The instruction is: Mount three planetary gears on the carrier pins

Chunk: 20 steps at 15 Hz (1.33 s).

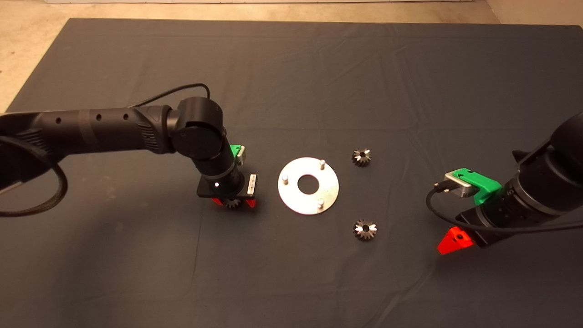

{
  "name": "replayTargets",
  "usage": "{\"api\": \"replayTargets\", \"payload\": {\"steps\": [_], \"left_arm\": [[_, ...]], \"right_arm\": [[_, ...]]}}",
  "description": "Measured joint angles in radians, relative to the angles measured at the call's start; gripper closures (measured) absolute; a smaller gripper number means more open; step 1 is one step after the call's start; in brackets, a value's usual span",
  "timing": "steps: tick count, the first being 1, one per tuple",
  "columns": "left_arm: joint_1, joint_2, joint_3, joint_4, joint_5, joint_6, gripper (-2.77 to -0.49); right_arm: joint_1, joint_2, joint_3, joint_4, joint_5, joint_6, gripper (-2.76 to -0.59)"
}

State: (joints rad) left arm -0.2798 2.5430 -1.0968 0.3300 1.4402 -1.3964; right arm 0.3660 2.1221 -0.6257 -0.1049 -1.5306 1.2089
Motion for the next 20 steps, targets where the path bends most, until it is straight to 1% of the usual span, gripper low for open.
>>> {"api": "replayTargets", "payload": {"steps": [1,3,4,7,8,10,12,14,15,20], "left_arm": [[0.000,-0.001,0.000,0.000,0.000,0.000,-1.54],[0.000,-0.002,0.000,0.000,0.000,0.000,-1.50],[0.000,-0.003,0.000,0.000,0.001,0.000,-1.38],[0.000,-0.003,0.000,0.000,0.002,0.000,-1.34],[0.000,-0.003,0.000,0.000,0.003,0.000,-1.24],[0.000,-0.003,0.000,0.000,0.003,0.000,-1.22],[0.000,-0.003,-0.001,0.000,0.004,0.000,-1.10],[0.000,-0.002,-0.001,0.000,0.004,0.002,-1.07],[0.000,-0.002,-0.003,0.000,0.004,0.003,-1.02],[0.000,-0.002,-0.013,-0.004,0.001,0.007,-0.99]], "right_arm": [[0.000,0.000,0.000,0.000,0.000,0.000,-2.76],[0.000,0.000,0.000,0.000,0.000,0.000,-2.76],[0.000,0.000,0.000,0.000,0.000,0.000,-2.76],[0.000,0.000,0.005,0.000,0.000,0.001,-2.76],[0.000,0.000,0.008,0.000,0.000,0.001,-2.76],[0.000,0.000,0.012,0.000,0.000,0.001,-2.76],[0.000,-0.001,0.019,0.000,0.000,0.001,-2.76],[0.000,-0.001,0.021,0.000,0.000,0.003,-2.76],[0.000,-0.001,0.021,0.000,0.000,0.003,-2.76],[0.000,-0.003,0.025,0.000,0.000,0.003,-2.76]]}}
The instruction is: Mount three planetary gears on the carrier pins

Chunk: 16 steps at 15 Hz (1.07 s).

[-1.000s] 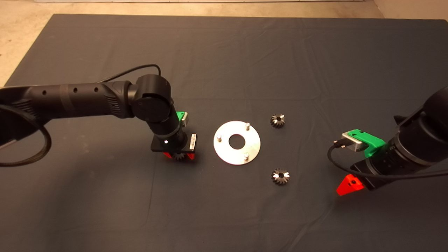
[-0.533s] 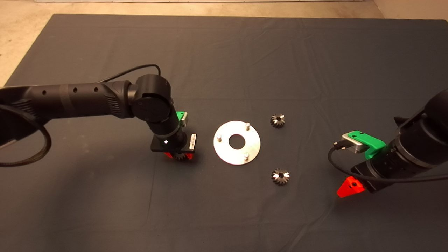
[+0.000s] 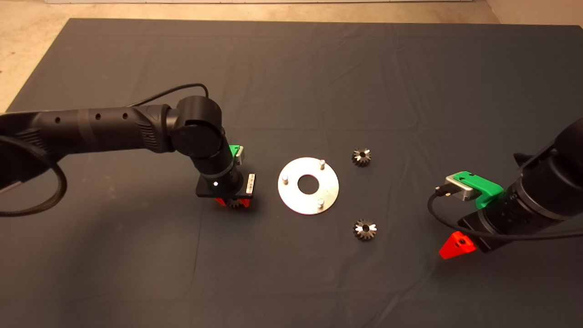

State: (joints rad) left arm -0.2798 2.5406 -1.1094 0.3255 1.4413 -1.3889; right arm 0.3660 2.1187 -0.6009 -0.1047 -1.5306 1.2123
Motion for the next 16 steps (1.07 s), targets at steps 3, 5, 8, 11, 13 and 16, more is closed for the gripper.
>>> {"api": "replayTargets", "payload": {"steps": [3,5,8,11,13,16], "left_arm": [[0.000,0.000,0.000,0.000,0.001,0.000,-0.93],[0.000,0.000,0.010,0.002,0.007,0.011,-0.93],[0.005,0.001,0.037,0.009,0.071,0.017,-0.93],[0.002,0.002,0.067,0.008,0.080,0.019,-0.92],[-0.023,0.006,0.087,0.008,0.080,0.019,-0.92],[-0.107,0.026,0.118,-0.003,0.082,0.022,-0.91]], "right_arm": [[0.000,0.000,0.002,0.000,0.000,0.000,-2.76],[0.000,0.000,0.002,0.000,0.000,0.000,-2.76],[0.000,0.000,0.002,0.000,0.000,0.000,-2.76],[0.000,0.000,0.003,0.000,0.000,0.000,-2.76],[0.000,-0.001,0.004,0.000,0.000,0.000,-2.76],[0.000,-0.002,0.004,0.000,0.000,0.000,-2.76]]}}
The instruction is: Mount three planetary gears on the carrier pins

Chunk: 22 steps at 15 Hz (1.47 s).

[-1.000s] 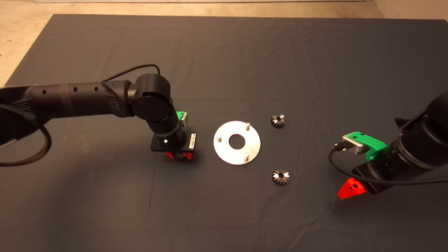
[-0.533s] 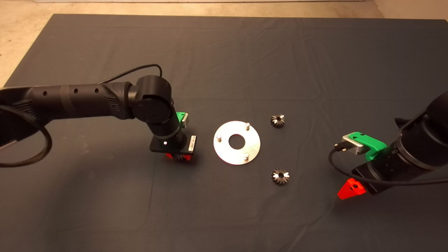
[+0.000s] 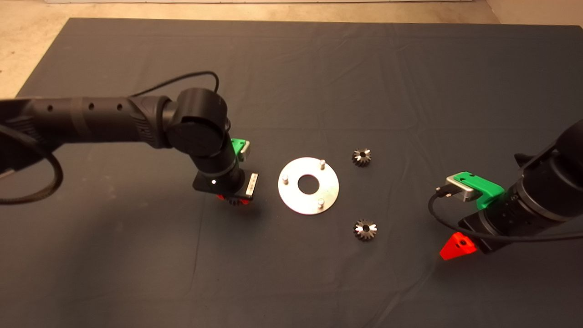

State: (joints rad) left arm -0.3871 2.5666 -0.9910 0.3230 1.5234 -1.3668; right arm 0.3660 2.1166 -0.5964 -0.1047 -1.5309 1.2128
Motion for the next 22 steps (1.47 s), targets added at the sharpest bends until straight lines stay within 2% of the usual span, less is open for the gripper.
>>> {"api": "replayTargets", "payload": {"steps": [1,2,5,7,9,11,13,16,17,20,22], "left_arm": [[-0.028,0.013,0.004,-0.001,0.000,0.001,-0.91],[-0.042,0.027,0.005,-0.001,0.000,0.003,-0.91],[-0.036,0.077,0.005,-0.024,0.000,0.020,-0.91],[-0.037,0.103,-0.007,-0.042,0.000,0.051,-0.91],[-0.037,0.116,-0.036,-0.049,0.000,0.099,-0.91],[-0.037,0.130,-0.060,-0.055,0.004,0.121,-0.91],[-0.037,0.172,-0.092,-0.061,0.010,0.146,-0.91],[-0.037,0.247,-0.167,-0.068,-0.005,0.177,-0.91],[-0.037,0.254,-0.182,-0.068,-0.009,0.179,-0.91],[-0.037,0.251,-0.219,-0.069,0.004,0.180,-0.91],[-0.037,0.260,-0.247,-0.069,0.003,0.179,-0.90]], "right_arm": [[0.000,0.000,0.000,0.000,0.001,0.000,-2.76],[0.000,0.000,0.000,0.000,0.001,0.000,-2.76],[0.000,0.000,0.000,0.000,0.000,0.000,-2.76],[0.000,0.000,0.000,0.000,0.000,0.000,-2.76],[0.000,0.000,0.001,0.000,0.000,0.000,-2.76],[0.000,0.000,0.001,0.000,0.000,0.000,-2.76],[0.000,0.001,0.001,0.000,0.001,0.000,-2.76],[0.000,0.000,0.001,0.000,0.000,0.000,-2.76],[0.000,0.000,0.001,0.000,0.000,0.000,-2.76],[0.000,0.001,0.001,0.000,0.001,0.000,-2.76],[0.000,0.000,0.001,0.000,0.000,0.000,-2.76]]}}
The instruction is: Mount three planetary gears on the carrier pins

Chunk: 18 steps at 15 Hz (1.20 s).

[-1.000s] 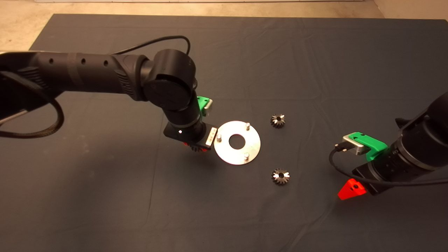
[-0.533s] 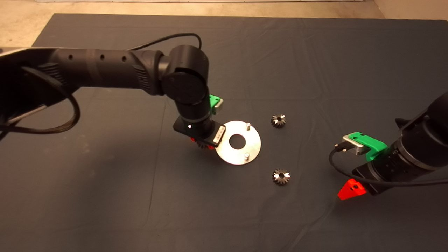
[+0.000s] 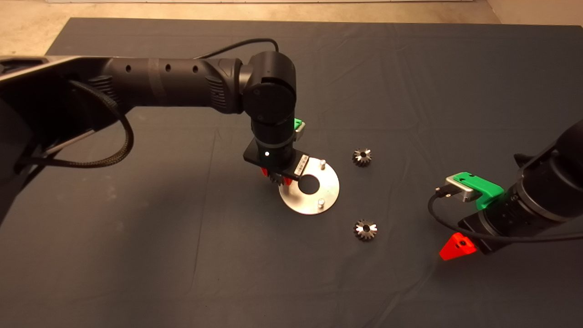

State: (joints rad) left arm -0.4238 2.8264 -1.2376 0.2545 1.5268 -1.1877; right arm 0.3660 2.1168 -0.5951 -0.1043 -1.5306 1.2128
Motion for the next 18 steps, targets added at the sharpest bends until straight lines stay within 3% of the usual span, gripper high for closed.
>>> {"api": "replayTargets", "payload": {"steps": [2,3,4,6,9,15,18], "left_arm": [[0.000,0.018,-0.033,-0.009,-0.001,-0.001,-0.90],[0.000,0.029,-0.062,-0.028,-0.001,-0.004,-0.90],[0.000,0.038,-0.097,-0.043,-0.002,-0.017,-0.90],[0.000,0.039,-0.131,-0.046,-0.002,-0.069,-0.90],[0.005,0.041,-0.132,-0.065,-0.001,-0.132,-0.90],[0.005,0.041,-0.119,-0.098,-0.002,-0.184,-0.90],[0.005,0.041,-0.115,-0.099,-0.002,-0.189,-0.90]], "right_arm": [[0.000,0.000,0.000,0.000,0.000,0.000,-2.76],[0.000,0.000,0.000,0.000,0.000,0.000,-2.76],[0.000,0.000,0.001,0.000,0.000,0.000,-2.76],[0.000,0.000,0.001,0.000,0.000,0.000,-2.76],[0.000,0.000,0.001,0.000,0.000,0.000,-2.76],[0.000,0.000,0.001,0.000,0.000,0.000,-2.76],[0.000,0.000,0.001,0.000,0.000,0.000,-2.76]]}}
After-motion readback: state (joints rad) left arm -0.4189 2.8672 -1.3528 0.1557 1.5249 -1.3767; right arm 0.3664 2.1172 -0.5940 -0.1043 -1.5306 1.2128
